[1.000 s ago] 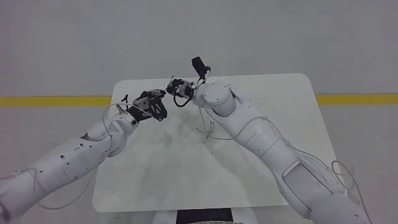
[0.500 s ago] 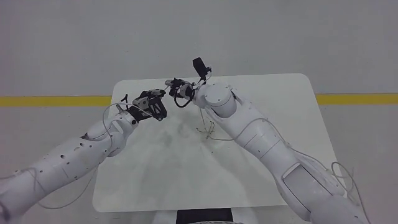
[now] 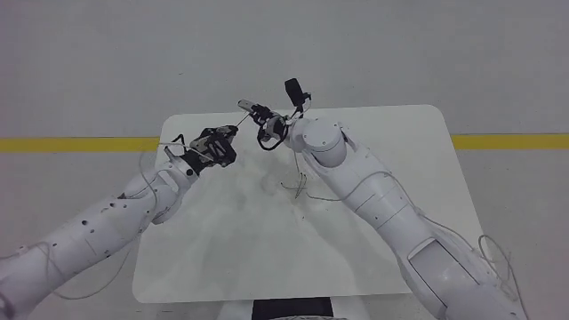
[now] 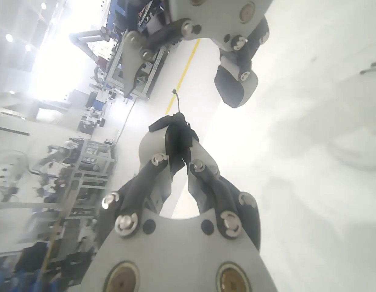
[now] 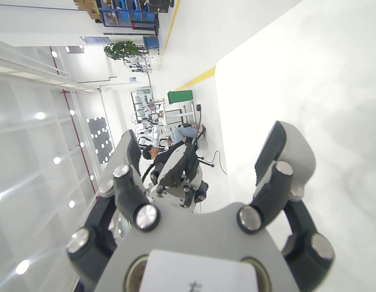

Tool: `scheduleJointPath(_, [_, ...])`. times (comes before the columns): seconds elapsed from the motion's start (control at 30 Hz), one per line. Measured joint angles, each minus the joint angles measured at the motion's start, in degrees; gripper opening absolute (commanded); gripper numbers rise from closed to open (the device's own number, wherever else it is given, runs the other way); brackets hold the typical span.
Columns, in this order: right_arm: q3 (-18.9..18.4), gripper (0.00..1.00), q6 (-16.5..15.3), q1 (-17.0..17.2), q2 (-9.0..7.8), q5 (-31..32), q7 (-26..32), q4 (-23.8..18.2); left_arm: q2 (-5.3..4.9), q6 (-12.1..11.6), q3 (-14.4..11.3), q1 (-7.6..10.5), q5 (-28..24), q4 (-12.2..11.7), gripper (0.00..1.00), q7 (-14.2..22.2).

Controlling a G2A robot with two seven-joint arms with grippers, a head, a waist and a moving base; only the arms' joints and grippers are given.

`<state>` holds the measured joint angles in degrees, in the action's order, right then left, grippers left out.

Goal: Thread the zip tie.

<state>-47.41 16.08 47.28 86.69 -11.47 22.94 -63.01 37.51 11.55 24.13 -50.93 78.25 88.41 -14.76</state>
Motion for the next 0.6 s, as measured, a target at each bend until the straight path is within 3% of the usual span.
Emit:
scheduleJointPath(0.13, [-4.1, 1.0, -2.9, 2.6, -1.48, 0.7, 1.9, -1.9, -0.36, -4.9, 3.1, -1.99, -10.6, -0.3, 0.0, -6.6])
scheduleJointPath(0.37, [-9.7, 1.0, -6.9, 6.3, -3.36, 0.4, 6.8, -4.8, -0.95, -14.6, 6.9, -4.72, -20.8, -2.6, 0.0, -14.1])
scheduleJointPath(0.43, [-10.2, 1.0, -7.5, 6.6, -3.51, 0.1, 8.6, -4.9, -1.09, -15.9, 7.6, -5.13, -21.0, -3.0, 0.0, -15.0])
scheduleJointPath(0.6, [-10.1, 1.0, -7.5, 6.5, -3.49, 0.1, 8.1, -4.9, -1.11, -15.9, 7.7, -5.12, -20.7, -3.0, 0.0, -15.0])
